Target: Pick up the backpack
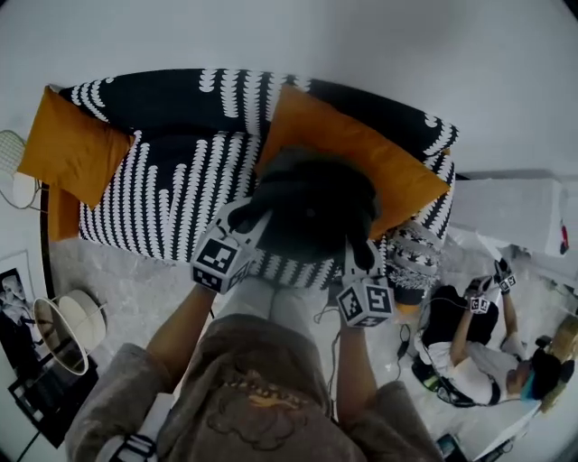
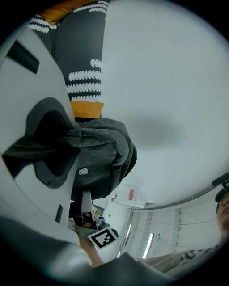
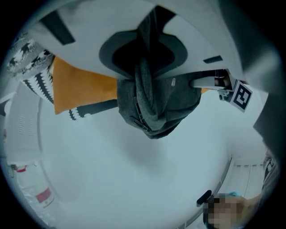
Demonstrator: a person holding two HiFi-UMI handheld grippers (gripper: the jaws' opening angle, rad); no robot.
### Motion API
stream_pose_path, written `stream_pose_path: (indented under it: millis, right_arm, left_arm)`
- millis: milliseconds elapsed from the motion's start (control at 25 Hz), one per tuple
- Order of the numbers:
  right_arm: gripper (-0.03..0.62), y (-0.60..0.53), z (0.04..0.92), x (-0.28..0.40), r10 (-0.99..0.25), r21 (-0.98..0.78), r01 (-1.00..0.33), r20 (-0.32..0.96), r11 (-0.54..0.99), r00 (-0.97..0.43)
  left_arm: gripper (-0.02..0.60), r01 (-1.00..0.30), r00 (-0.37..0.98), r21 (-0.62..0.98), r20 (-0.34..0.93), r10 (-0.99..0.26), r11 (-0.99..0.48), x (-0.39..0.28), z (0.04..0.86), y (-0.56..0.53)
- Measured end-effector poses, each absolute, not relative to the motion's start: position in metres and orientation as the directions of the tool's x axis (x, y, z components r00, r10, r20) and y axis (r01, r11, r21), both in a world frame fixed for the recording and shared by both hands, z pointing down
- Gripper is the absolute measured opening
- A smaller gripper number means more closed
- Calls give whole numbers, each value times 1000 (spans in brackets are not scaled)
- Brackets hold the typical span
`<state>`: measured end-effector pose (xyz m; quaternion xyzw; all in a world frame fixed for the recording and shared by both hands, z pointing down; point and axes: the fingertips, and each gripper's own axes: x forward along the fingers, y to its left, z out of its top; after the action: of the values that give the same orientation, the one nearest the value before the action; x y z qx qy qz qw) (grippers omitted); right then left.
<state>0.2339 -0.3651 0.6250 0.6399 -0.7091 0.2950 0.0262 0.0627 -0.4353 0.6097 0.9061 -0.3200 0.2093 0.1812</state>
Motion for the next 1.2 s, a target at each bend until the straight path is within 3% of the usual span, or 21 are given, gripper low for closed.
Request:
stream_pose_path:
  millis: [640, 1200]
  right_arm:
    - [52, -325, 430, 215, -927, -301, -948, 316, 107, -205]
    - [52, -286, 387, 175, -897, -308, -916, 276, 258, -346]
  left_arm:
    - [80, -741, 653, 141, 381, -655, -656, 38, 421, -383]
    - [80, -806, 579, 122, 361, -731, -579, -5, 378, -322]
